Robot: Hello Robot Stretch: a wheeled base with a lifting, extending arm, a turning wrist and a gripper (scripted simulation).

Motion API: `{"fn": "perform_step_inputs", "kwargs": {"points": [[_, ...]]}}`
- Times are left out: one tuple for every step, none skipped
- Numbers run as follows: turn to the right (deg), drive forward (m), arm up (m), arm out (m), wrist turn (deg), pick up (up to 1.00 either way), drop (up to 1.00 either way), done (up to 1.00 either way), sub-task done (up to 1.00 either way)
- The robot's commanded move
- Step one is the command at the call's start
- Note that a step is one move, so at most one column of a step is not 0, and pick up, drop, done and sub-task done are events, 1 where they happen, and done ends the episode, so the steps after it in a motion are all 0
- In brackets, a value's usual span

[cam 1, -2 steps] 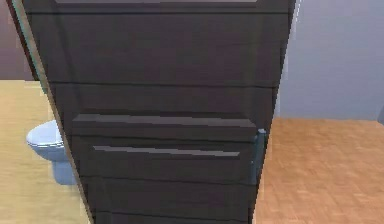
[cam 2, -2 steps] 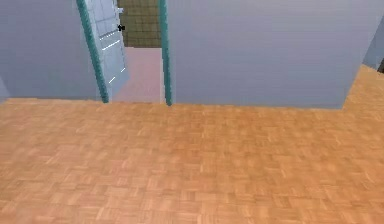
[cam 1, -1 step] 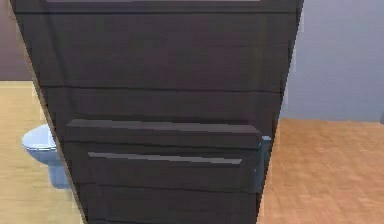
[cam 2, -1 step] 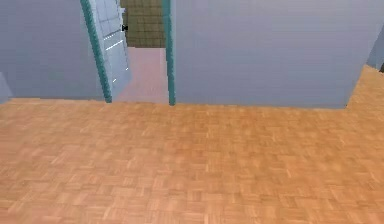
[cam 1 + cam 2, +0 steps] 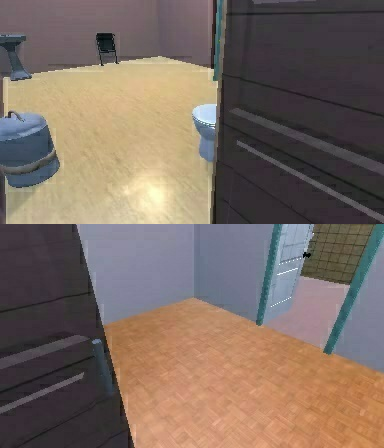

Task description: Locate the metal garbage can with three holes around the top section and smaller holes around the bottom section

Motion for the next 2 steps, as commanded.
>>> {"fn": "perform_step_inputs", "kwargs": {"points": [[-3.0,0.0,0.0,0.0,0.0,0.0,0.0,0.0,0.0],[0.0,1.0,0.0,0.0,0.0,0.0,0.0,0.0,0.0]]}}
